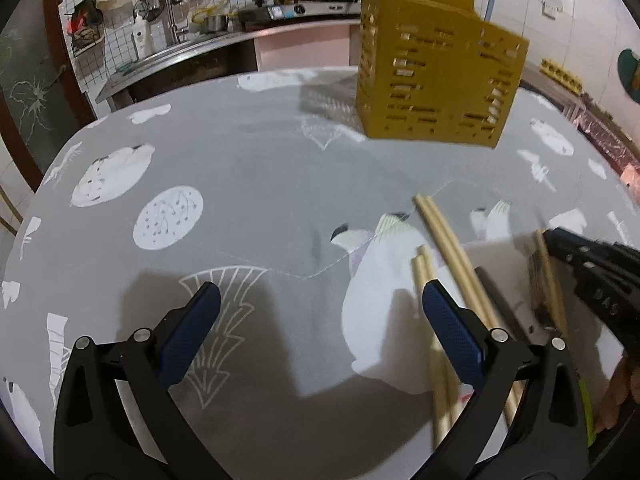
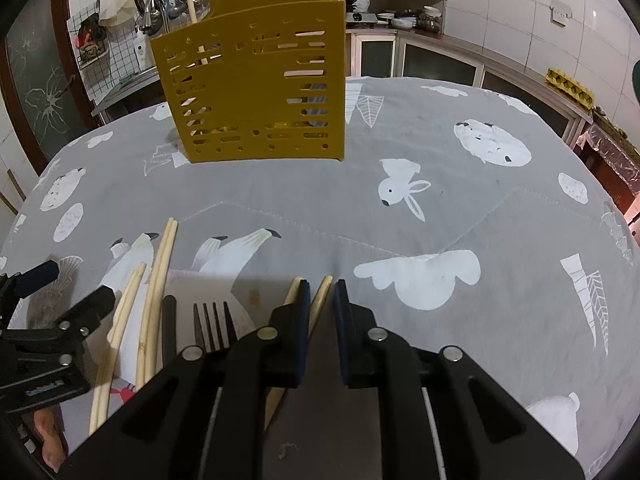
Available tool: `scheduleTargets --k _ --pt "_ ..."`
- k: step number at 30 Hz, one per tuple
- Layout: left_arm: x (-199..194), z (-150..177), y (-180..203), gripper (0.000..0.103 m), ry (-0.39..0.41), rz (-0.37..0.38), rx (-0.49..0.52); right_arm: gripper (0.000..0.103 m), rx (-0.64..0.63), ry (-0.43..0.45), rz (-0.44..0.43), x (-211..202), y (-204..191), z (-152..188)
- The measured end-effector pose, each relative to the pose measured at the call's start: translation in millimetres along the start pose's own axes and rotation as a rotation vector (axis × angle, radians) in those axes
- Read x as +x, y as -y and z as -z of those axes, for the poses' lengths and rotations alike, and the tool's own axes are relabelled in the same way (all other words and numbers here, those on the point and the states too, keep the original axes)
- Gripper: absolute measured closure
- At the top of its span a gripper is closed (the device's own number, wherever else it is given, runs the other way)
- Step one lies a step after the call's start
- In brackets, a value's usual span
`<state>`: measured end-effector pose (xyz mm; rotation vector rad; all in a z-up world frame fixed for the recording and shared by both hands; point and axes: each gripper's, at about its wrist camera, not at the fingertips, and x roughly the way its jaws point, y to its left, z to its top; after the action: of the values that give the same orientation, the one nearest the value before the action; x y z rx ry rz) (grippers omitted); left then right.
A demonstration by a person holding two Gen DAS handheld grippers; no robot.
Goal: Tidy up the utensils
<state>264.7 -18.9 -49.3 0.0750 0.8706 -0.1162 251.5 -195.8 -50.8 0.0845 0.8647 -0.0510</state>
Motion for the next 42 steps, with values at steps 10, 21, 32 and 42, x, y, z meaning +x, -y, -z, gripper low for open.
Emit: scheduleTargets --k 10,21,32,42 --pt "4 3 4 0.005 -0.034 -0.004 0.014 0.090 0.001 0.000 -0.006 0 1 0" --pt "9 9 14 0.006 -0.069 -0.033 0.050 0.090 -0.012 -0.009 -0.002 -1 1 1" --pt "12 -8 26 0.057 -0.108 0.062 0.031 0.093 0.011 -0.038 0.001 6 -2 -6" --pt "19 -18 18 0.093 -0.126 0.099 -0.025 0.094 0.054 -0.016 -0.002 9 1 -15"
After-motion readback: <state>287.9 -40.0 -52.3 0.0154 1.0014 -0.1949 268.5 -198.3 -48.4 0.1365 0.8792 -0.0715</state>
